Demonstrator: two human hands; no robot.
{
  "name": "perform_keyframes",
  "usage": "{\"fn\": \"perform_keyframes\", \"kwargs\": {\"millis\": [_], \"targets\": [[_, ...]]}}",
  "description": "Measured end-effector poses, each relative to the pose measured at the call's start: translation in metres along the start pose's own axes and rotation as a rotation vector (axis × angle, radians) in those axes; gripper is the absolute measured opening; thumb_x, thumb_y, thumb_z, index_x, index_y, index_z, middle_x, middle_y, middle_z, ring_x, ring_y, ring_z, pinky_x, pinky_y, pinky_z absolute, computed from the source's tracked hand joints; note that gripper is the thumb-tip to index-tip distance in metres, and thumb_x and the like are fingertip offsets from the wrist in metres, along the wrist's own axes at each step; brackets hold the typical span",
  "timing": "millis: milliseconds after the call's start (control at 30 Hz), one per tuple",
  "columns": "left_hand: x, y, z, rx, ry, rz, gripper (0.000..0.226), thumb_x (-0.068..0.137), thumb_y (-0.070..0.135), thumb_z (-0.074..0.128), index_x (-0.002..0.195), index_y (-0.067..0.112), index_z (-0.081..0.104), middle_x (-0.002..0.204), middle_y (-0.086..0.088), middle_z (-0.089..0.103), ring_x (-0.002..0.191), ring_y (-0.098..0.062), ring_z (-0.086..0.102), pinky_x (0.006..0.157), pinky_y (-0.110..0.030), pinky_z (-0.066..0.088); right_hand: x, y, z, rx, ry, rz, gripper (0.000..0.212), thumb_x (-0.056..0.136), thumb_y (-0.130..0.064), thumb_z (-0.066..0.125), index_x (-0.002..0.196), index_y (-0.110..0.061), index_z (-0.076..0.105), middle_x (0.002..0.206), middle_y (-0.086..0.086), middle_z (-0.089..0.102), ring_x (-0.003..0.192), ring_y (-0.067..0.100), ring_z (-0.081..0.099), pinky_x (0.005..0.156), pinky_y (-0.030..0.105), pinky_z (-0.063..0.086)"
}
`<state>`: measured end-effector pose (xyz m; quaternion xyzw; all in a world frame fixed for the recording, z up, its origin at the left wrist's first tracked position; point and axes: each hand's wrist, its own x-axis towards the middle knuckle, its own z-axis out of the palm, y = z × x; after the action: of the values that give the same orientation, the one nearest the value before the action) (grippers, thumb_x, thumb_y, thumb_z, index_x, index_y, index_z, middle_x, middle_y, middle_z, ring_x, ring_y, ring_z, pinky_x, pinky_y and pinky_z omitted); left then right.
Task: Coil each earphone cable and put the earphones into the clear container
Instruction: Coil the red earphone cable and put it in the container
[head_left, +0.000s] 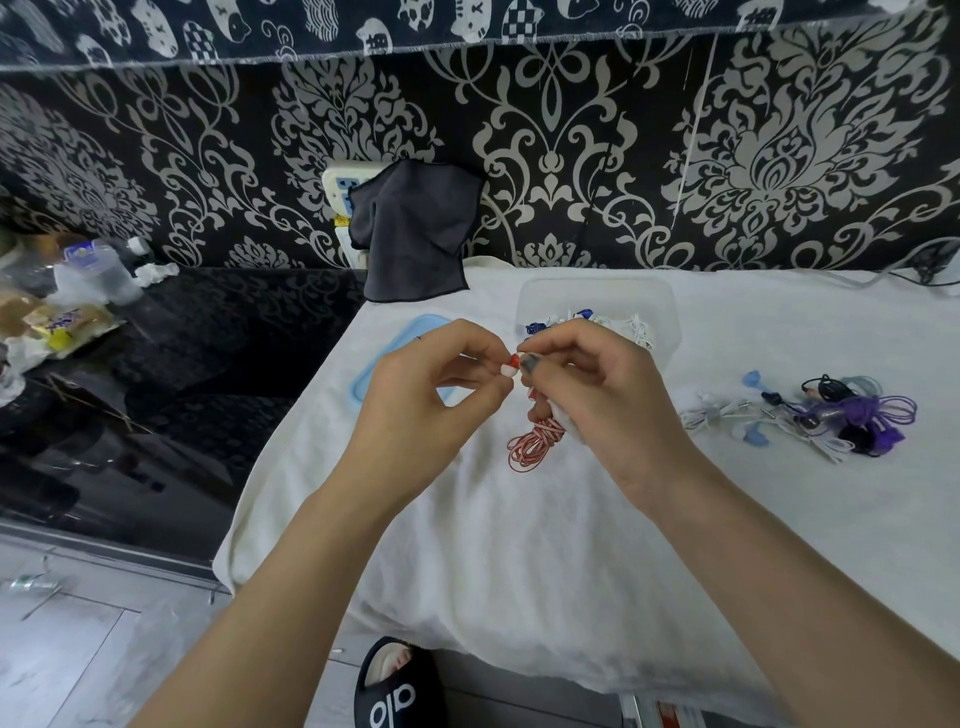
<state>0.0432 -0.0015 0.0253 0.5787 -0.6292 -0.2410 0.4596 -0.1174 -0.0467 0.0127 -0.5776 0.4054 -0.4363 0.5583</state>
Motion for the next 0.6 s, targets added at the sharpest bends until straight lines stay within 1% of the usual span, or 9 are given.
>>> {"fn": "perform_keyframes", "kwargs": {"millis": [67, 133, 200, 267, 300, 367, 433, 533, 600], "targets": [[0.0008, -0.0022, -0.0001, -0.019, -0.008, 0.013, 0.012, 0.089, 0.000, 0.073, 0.092, 0.011, 0.068, 0.089, 0.000, 0.074, 0.087, -0.014, 0.074, 0.075, -0.015, 0.053, 0.0009, 0.0000, -0.0001, 0.021, 0.002, 0.011, 0.005, 0.092, -0.007, 0.066, 0.093, -0.009, 0.070, 0.079, 0.014, 0.069, 0.061, 0.015, 0.064, 0.077, 0.050, 0.058], [0.0015, -0.0034, -0.0003, -0.069, -0.018, 0.006, 0.011, 0.089, -0.001, 0.072, 0.093, 0.009, 0.069, 0.092, -0.002, 0.074, 0.088, -0.018, 0.074, 0.084, -0.023, 0.056, 0.0016, 0.0002, -0.0003, 0.047, -0.007, 0.026, 0.004, 0.093, -0.006, 0.066, 0.093, -0.007, 0.069, 0.068, 0.008, 0.066, 0.058, 0.014, 0.062, 0.076, 0.048, 0.059], [0.0027, -0.0024, -0.0010, -0.162, -0.024, -0.035, 0.011, 0.089, -0.004, 0.071, 0.093, 0.006, 0.069, 0.093, -0.008, 0.074, 0.087, -0.019, 0.074, 0.084, -0.025, 0.055, 0.0023, 0.0009, -0.0015, 0.083, -0.031, 0.042, 0.004, 0.093, -0.006, 0.065, 0.092, -0.004, 0.069, 0.060, -0.001, 0.063, 0.056, 0.014, 0.060, 0.070, 0.042, 0.059], [0.0039, -0.0015, -0.0030, -0.276, -0.033, -0.101, 0.011, 0.088, -0.006, 0.071, 0.094, 0.003, 0.067, 0.091, -0.013, 0.075, 0.083, -0.023, 0.073, 0.079, -0.027, 0.052, 0.0029, 0.0008, -0.0033, 0.124, -0.063, 0.061, 0.006, 0.093, -0.006, 0.065, 0.090, -0.003, 0.069, 0.065, 0.002, 0.066, 0.062, 0.017, 0.062, 0.061, 0.030, 0.055], [0.0044, -0.0016, -0.0040, -0.325, -0.042, -0.133, 0.011, 0.088, -0.005, 0.071, 0.094, 0.003, 0.067, 0.091, -0.015, 0.074, 0.082, -0.031, 0.071, 0.079, -0.034, 0.051, 0.0033, 0.0009, -0.0042, 0.137, -0.076, 0.064, 0.006, 0.093, -0.005, 0.065, 0.090, -0.002, 0.069, 0.068, 0.005, 0.067, 0.065, 0.018, 0.062, 0.060, 0.027, 0.053], [0.0054, -0.0029, -0.0054, -0.381, -0.067, -0.171, 0.012, 0.088, -0.005, 0.072, 0.096, 0.003, 0.066, 0.095, -0.014, 0.074, 0.095, -0.046, 0.068, 0.085, -0.056, 0.048, 0.0045, 0.0017, -0.0055, 0.147, -0.095, 0.059, 0.006, 0.093, -0.003, 0.064, 0.091, -0.001, 0.069, 0.070, 0.008, 0.066, 0.067, 0.020, 0.061, 0.064, 0.027, 0.053], [0.0060, -0.0035, -0.0055, -0.395, -0.079, -0.194, 0.014, 0.087, -0.005, 0.072, 0.097, 0.002, 0.065, 0.098, -0.010, 0.074, 0.100, -0.045, 0.068, 0.093, -0.067, 0.045, 0.0054, 0.0028, -0.0058, 0.157, -0.108, 0.059, 0.007, 0.093, -0.003, 0.064, 0.091, -0.001, 0.070, 0.069, 0.022, 0.061, 0.066, 0.028, 0.055, 0.064, 0.028, 0.054], [0.0071, -0.0042, -0.0051, -0.425, -0.083, -0.213, 0.015, 0.086, -0.006, 0.072, 0.097, 0.000, 0.064, 0.100, -0.013, 0.072, 0.092, -0.034, 0.070, 0.097, -0.065, 0.045, 0.0051, 0.0019, -0.0055, 0.179, -0.135, 0.056, 0.010, 0.093, -0.004, 0.064, 0.086, -0.005, 0.071, 0.075, 0.044, 0.051, 0.068, 0.037, 0.047, 0.062, 0.026, 0.054], [0.0083, -0.0048, -0.0053, -0.468, -0.086, -0.216, 0.016, 0.083, -0.004, 0.073, 0.094, 0.004, 0.064, 0.098, -0.018, 0.067, 0.092, -0.033, 0.068, 0.099, -0.060, 0.047, 0.0047, 0.0019, -0.0053, 0.187, -0.146, 0.044, 0.011, 0.093, -0.003, 0.064, 0.085, -0.006, 0.071, 0.073, 0.039, 0.055, 0.068, 0.036, 0.049, 0.062, 0.027, 0.054]]}}
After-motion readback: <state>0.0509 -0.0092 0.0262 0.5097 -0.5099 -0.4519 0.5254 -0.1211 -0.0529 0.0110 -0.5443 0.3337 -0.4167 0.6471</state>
